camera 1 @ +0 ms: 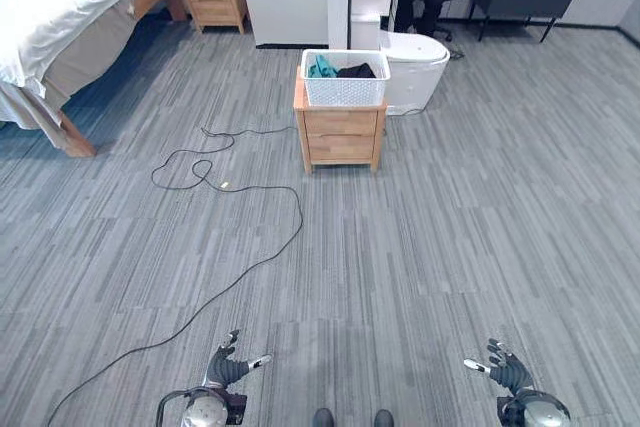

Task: Grab the laundry basket,head to the washer,open it,put in the laundry and shut it.

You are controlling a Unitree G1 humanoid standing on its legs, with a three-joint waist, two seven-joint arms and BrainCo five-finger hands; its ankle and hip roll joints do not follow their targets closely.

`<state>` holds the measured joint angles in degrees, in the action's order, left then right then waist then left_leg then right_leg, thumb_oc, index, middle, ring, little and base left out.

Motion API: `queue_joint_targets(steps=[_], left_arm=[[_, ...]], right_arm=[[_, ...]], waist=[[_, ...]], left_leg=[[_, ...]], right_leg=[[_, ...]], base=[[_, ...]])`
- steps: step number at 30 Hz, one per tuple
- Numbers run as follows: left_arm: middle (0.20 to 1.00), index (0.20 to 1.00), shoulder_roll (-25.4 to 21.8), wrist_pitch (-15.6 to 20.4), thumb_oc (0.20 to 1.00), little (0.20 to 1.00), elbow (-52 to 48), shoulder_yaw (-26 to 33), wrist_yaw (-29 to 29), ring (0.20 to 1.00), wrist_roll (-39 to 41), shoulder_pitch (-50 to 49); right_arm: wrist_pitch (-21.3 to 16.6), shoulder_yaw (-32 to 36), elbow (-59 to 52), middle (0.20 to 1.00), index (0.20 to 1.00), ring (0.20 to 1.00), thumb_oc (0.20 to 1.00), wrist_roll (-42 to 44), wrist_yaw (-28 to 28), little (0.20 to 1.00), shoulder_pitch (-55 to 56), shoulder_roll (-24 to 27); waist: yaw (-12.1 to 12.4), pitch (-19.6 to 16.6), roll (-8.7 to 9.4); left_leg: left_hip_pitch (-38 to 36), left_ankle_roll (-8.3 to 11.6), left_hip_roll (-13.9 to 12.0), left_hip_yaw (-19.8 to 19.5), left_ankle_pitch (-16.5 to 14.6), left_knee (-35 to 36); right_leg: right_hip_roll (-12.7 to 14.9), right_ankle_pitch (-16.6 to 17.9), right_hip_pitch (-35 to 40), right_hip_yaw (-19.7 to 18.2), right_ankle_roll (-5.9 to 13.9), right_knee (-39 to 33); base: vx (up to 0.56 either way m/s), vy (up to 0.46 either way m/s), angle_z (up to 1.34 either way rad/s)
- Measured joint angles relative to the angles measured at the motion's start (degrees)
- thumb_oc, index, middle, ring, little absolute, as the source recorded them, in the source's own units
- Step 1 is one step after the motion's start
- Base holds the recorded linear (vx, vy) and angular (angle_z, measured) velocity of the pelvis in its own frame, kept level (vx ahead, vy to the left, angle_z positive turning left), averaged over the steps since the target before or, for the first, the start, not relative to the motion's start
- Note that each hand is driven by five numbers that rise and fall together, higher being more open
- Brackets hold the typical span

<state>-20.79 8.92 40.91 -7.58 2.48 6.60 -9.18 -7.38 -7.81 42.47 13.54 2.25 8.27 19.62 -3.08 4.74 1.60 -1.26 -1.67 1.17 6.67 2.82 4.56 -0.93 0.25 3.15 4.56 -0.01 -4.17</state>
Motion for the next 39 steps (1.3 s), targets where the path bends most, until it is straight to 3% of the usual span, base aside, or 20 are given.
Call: queue_joint_targets(steps=[14, 23, 25, 28, 29, 30, 31, 33, 35, 37, 38, 39], left_arm=[[1.0, 1.0, 0.0, -0.1, 1.0, 1.0, -1.8, 1.3, 0.0, 1.0, 0.0, 0.7], [1.0, 1.0, 0.0, -0.2, 1.0, 1.0, -1.8, 1.3, 0.5, 1.0, 0.0, 1.5], [1.0, 1.0, 0.0, -0.2, 1.0, 1.0, -1.8, 1.3, 0.6, 1.0, 0.0, 2.4], [1.0, 1.0, -0.5, -0.2, 1.0, 1.0, -1.6, 1.5, 1.3, 1.0, 0.0, 4.5], [1.0, 1.0, -0.4, -0.2, 1.0, 1.0, -1.6, 1.4, 1.4, 1.0, 0.0, 5.8], [1.0, 1.0, -0.2, -0.2, 1.0, 1.0, -1.5, 1.3, 1.6, 1.0, 0.0, 5.7], [1.0, 1.0, 0.0, -0.2, 1.0, 1.0, -1.5, 1.1, 1.7, 1.0, 0.0, 6.1], [1.0, 1.0, 0.1, -0.2, 1.0, 1.0, -0.8, 1.0, 1.7, 1.0, 0.0, 5.9], [1.0, 1.0, 0.5, -0.3, 1.0, 1.0, 0.5, 1.1, 1.8, 1.0, 0.0, 6.0], [1.0, 1.0, 0.5, -0.3, 1.0, 1.0, 0.1, 0.1, 1.5, 1.0, 0.0, 5.3], [1.0, 1.0, 0.7, -0.4, 1.0, 1.0, 0.2, -0.5, 1.4, 1.0, 0.0, 5.0], [1.0, 1.0, 1.0, -0.4, 1.0, 1.0, 0.1, -1.0, 1.2, 1.0, 0.0, 5.1]], right_arm=[[0.1, 0.7, 1.8, 1.0, 1.0, 1.0, 1.0, 0.3, 0.0, 1.0, -1.7, -0.2], [0.2, 0.5, 1.2, 1.0, 1.0, 1.0, 1.0, 0.5, 0.3, 1.0, -4.4, -0.3], [0.2, 0.2, 1.3, 1.0, 1.0, 1.0, 1.0, 0.5, 0.5, 1.0, -5.2, -0.4], [0.2, -1.7, -0.1, 1.0, 1.0, 1.0, 1.0, 0.4, 0.4, 1.0, -8.1, -0.5], [0.1, -1.9, -1.7, 1.0, 1.0, 1.0, 1.0, 0.4, 0.4, 1.0, -8.1, -0.6], [0.1, -2.9, -3.3, 1.0, 1.0, 1.0, 1.0, 0.4, 0.3, 1.0, -8.1, -0.7], [0.0, -3.7, -3.6, 1.0, 1.0, 1.0, 1.0, 0.4, 0.3, 1.0, -7.6, -0.5], [0.3, -4.0, -3.2, 1.0, 1.0, 1.0, 1.0, 0.4, 0.3, 1.0, -6.5, -0.7], [0.3, -4.0, -2.4, 1.0, 1.0, 1.0, 1.0, 0.3, 0.4, 1.0, -5.5, -0.8], [0.4, -3.9, -2.4, 1.0, 1.0, 1.0, 1.0, 0.2, 0.4, 1.0, -4.3, -0.7], [0.3, -3.9, -2.1, 1.0, 1.0, 1.0, 1.0, 0.1, 0.4, 1.0, -3.9, -0.5], [0.3, -3.8, -1.7, 1.0, 1.0, 1.0, 1.0, 0.1, 0.5, 1.0, -3.7, -0.4]], waist=[[0.1, 2.9, 0.99], [0.1, 3.5, 1.05], [0.2, 3.9, 0.9], [0.2, 5.1, 0.71], [-0.4, 6.1, 0.61], [-0.2, 6.2, 0.91], [-0.9, 6.5, 0.96], [-1.4, 6.8, 1.45], [-1.5, 7.0, 1.75], [-1.6, 6.7, 2.26], [-1.7, 6.8, 2.02], [-1.8, 6.5, 0.85]], left_leg=[[-0.5, 0.56, -0.3, -1.1, -1.3, 0.1], [2.5, -0.97, 0.4, 0.8, -1.6, 0.1], [2.5, -1.48, 0.2, 1.1, -2.0, 0.1], [2.7, -1.99, -0.6, 2.7, -2.1, 0.0], [1.5, -3.71, -0.7, 2.3, -4.0, 0.0], [0.3, -3.42, 0.2, 2.6, -4.3, 0.0], [-0.4, -3.13, 0.6, 2.5, -6.0, 0.0], [-2.2, -2.71, 0.9, 2.9, -5.5, 0.0], [-4.8, -1.15, 1.6, 0.7, -10.1, -1.8], [-7.2, -0.77, 1.9, -0.5, -10.9, -2.0], [-8.4, -0.19, 1.4, -1.7, -11.3, -1.9], [-9.4, 0.3, 0.3, -2.6, -11.8, -1.8]], right_leg=[[-0.5, -0.1, 0.8, 0.0, 0.41, -0.4], [0.3, 0.4, -3.8, -2.0, 0.57, 1.2], [0.0, 0.3, -5.9, -2.5, 0.8, 4.4], [-0.2, -1.9, -11.9, -2.5, 3.68, 15.1], [0.5, -5.5, -16.0, -1.0, 4.83, 24.0], [2.1, -7.3, -19.8, 0.2, 4.12, 27.9], [3.1, -7.3, -22.2, 1.4, 4.11, 27.6], [4.2, -6.1, -25.2, 4.1, 5.31, 20.3], [5.1, -4.5, -25.9, 6.5, 6.38, 11.6], [5.1, -2.9, -24.9, 6.1, 5.97, 9.3], [5.1, 0.9, -23.6, 5.7, 4.45, 9.3], [4.4, 2.3, -23.2, 5.8, 4.36, 9.9]], base=[[0.04, 0.036, 0.02], [0.07, 0.121, -0.13], [0.06, 0.094, -0.17], [0.15, 0.088, -0.32], [0.36, 0.05, -0.23], [0.23, 0.0, -0.12], [0.32, -0.022, 0.0], [0.34, -0.1, 0.17], [0.31, -0.131, 0.3], [0.18, -0.109, 0.5], [0.26, -0.165, 0.52], [0.23, -0.161, 0.59]])
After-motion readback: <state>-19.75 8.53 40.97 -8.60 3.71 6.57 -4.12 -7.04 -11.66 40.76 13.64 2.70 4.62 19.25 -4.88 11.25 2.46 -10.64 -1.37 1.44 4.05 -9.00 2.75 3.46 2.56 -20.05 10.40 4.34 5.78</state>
